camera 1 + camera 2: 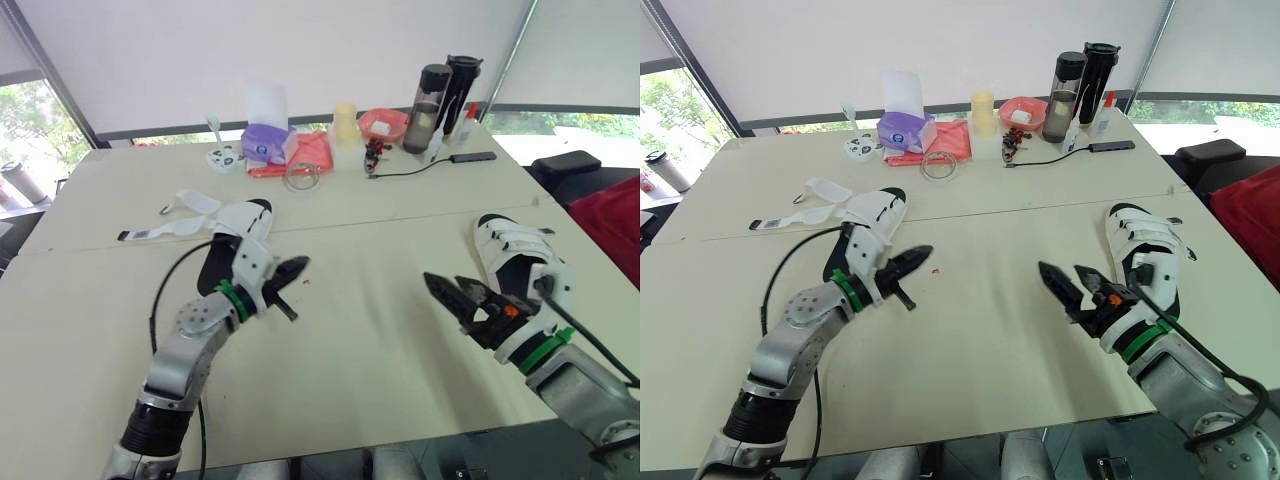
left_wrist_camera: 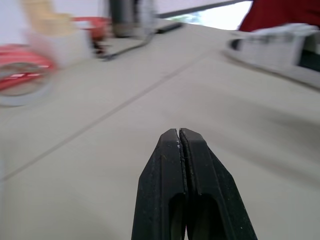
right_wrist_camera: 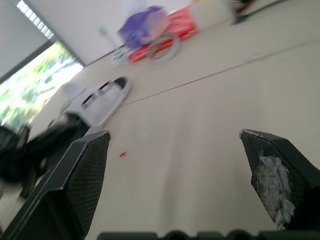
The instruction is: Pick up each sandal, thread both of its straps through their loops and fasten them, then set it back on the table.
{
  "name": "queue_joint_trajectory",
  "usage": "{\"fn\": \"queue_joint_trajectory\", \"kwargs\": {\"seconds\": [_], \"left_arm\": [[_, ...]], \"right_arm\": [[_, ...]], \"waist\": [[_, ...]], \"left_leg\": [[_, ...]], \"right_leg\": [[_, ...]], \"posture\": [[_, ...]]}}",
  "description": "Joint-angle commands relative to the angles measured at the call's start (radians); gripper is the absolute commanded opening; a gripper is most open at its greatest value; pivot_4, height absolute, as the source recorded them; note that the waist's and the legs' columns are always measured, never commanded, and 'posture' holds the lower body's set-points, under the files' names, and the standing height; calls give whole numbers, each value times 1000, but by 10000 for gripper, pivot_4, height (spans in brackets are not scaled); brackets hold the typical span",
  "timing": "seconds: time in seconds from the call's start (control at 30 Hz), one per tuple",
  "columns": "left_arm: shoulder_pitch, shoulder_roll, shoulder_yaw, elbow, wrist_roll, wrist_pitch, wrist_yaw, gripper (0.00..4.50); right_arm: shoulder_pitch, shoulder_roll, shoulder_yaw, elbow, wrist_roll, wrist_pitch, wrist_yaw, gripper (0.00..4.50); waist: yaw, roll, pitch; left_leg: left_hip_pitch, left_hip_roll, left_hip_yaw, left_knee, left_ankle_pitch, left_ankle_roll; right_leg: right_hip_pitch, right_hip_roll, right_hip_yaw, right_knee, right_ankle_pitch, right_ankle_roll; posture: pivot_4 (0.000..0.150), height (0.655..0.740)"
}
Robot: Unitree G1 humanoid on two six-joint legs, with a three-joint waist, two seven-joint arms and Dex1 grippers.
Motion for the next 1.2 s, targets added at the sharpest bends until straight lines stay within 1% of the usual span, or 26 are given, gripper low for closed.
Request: {"fn": "queue_joint_trajectory", "kwargs": {"seconds": [0.03,0.07,0.13,0.2,0.23,0.27,0.37,0.4,0.47,0.5,0.57,0.7,0.83,0.93,1.1,1.2], "left_arm": [[-43,40,87,7,98,-63,122,0],[-47,69,88,18,145,-91,140,0],[-50,100,82,30,193,-125,154,0],[-50,177,86,53,213,-180,99,5302],[-47,212,92,67,216,-201,70,8612],[-40,260,82,82,248,-239,47,13118],[0,382,26,132,368,-362,10,28193],[4,411,8,151,423,-400,26,32184],[-8,436,-11,194,510,-423,81,43124],[-17,449,-27,217,559,-437,105,44579],[-32,457,-47,265,604,-462,119,44579],[-87,426,-71,375,604,-525,126,44579],[-207,413,-106,553,650,-633,183,44579],[-337,399,-189,724,733,-724,222,44579],[-539,317,-280,991,817,-786,303,44579],[-626,268,-317,1130,846,-805,345,44579]], "right_arm": [[-73,-83,109,-33,-147,-36,135,44272],[-97,-103,149,-27,-208,-55,160,44272],[-117,-117,189,-17,-281,-80,191,44272],[-183,-128,263,25,-388,-131,249,45000],[-215,-125,299,42,-436,-153,270,45000],[-251,-126,337,66,-491,-184,299,45000],[-330,-109,424,129,-616,-260,362,45000],[-348,-100,444,150,-649,-284,378,45000],[-370,-74,471,186,-699,-322,398,45000],[-374,-61,479,199,-719,-336,403,45000],[-378,-38,497,216,-761,-358,410,45000],[-378,-7,518,241,-823,-388,429,45000],[-363,20,526,259,-870,-408,433,45000],[-343,41,508,266,-904,-414,414,45000],[-344,72,488,263,-929,-408,395,45000],[-345,81,482,265,-940,-408,392,45000]], "waist": [[1,-2,1],[3,-2,1],[5,-3,2],[14,-4,2],[14,-5,2],[14,-5,3],[19,-6,3],[20,-6,3],[26,-6,3],[28,-7,4],[27,-9,5],[22,-9,5],[23,-10,5],[22,-10,5],[22,-10,5],[21,-10,5]], "left_leg": [[0,0,0,0,0,0],[-3,0,0,0,0,0],[-5,0,-1,1,0,0],[-9,-1,0,1,0,0],[-11,-1,0,1,0,0],[-13,-1,0,1,0,0],[-13,-1,0,0,0,-1],[-13,-1,0,0,0,-1],[-13,-1,0,0,0,-1],[-13,-1,0,0,0,-1],[-13,-2,-1,1,0,-1],[-13,-2,-1,1,0,-1],[-13,-2,-3,1,1,-2],[-13,-2,-3,1,1,-2],[-13,-5,-3,2,2,-2],[-13,-6,-3,3,2,-2]], "right_leg": [[0,0,0,0,0,0],[-3,0,0,0,0,0],[-5,0,-2,0,1,1],[-8,0,-1,0,2,3],[-10,0,-1,0,3,4],[-12,0,-1,0,3,4],[-13,0,-1,1,3,3],[-13,0,-1,0,3,3],[-13,0,-1,0,2,3],[-13,-1,-1,0,3,3],[-13,0,-2,0,3,3],[-13,0,-2,1,3,4],[-13,0,-4,2,4,6],[-13,0,-5,3,5,6],[-12,0,-6,3,6,9],[-11,0,-6,4,7,10]], "posture": [[1500,7400],[1500,7400],[1500,7400],[1500,7400],[1500,7400],[1500,7400],[1500,7400],[1500,7400],[1500,7400],[1500,7400],[1500,7400],[1500,7400],[1500,7400],[1500,7400],[1500,7400],[1500,7400]]}}
